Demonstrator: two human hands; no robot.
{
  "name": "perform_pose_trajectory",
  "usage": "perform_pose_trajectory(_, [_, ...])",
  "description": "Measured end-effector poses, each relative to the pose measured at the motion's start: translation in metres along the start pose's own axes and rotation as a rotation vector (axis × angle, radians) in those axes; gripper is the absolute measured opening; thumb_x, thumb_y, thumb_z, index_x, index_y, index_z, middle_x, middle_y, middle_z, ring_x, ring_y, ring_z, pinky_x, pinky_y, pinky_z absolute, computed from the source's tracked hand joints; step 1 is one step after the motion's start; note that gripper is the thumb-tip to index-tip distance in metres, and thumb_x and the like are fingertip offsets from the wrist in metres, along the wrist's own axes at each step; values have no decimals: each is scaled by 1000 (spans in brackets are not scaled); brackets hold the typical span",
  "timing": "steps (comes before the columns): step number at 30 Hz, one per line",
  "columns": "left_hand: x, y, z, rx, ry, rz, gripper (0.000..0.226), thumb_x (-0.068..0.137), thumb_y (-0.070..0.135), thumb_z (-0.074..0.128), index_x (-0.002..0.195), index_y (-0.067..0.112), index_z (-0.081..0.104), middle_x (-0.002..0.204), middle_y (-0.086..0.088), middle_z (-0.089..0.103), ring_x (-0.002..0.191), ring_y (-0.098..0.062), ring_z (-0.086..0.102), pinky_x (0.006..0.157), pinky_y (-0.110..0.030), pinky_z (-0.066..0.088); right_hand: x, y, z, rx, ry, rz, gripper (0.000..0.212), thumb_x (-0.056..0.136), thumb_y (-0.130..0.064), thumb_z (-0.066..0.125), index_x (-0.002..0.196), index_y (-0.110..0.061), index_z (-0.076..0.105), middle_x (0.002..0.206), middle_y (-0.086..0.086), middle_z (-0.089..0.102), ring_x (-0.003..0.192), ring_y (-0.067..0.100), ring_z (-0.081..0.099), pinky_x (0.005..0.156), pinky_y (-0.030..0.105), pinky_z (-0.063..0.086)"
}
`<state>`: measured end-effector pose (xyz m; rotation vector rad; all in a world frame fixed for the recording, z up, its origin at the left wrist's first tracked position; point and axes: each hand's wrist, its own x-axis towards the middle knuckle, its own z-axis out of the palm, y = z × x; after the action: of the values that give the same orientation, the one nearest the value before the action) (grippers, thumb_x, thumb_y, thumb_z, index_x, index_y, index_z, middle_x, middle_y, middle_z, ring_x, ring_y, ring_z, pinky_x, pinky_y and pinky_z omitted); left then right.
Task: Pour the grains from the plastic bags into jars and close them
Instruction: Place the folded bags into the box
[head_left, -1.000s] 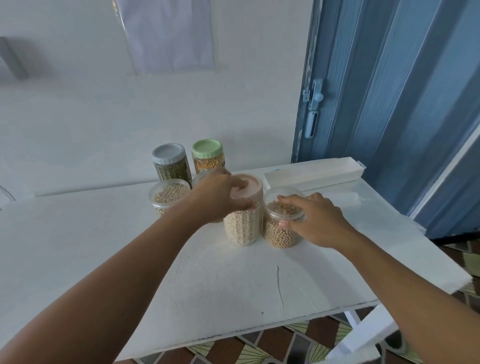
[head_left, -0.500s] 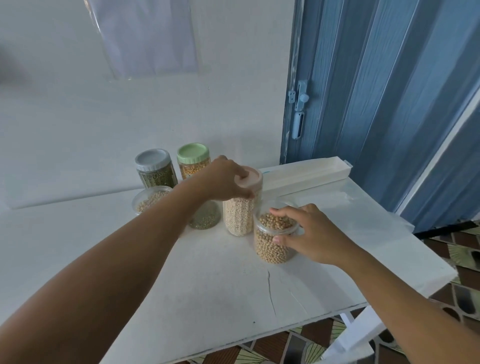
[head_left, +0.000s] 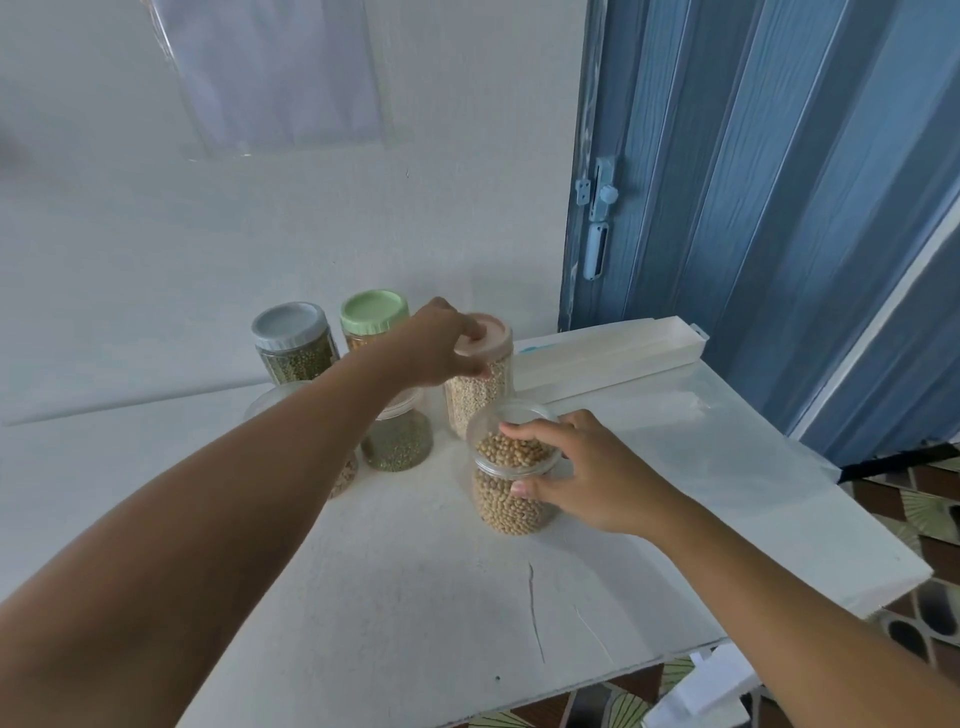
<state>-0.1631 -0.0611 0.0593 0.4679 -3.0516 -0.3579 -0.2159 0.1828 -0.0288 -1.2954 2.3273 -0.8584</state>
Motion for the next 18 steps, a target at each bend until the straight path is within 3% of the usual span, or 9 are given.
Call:
perform_pose_trajectory(6, [25,0,-9,152,-31,6,61,93,47,73,142,14,60,132,-13,58,103,-21,52,91,-35,42,32,-3,8,-31,-2,-47,67,89,-54,74,146,-63,39,131,-1,43,127,20,45,108,36,41])
perform_pose_trajectory(10, [42,-2,-13,226,-41,-22,56,93,44,74,137,10,64,125,-12,65,108,-28,64,89,-35,46,53,-3,11,-48,-2,-68,67,90,-55,72,146,-64,37,129,-1,43,125,21,47,107,37,42])
perform_pose_trajectory(18, [67,-17,-16,274,-33,-72,54,95,40,74,139,10,62,129,-10,67,112,-28,65,97,-39,52,94,-6,11,-102,32,-75,66,93,-53,69,151,-58,37,129,4,45,123,25,48,107,43,44])
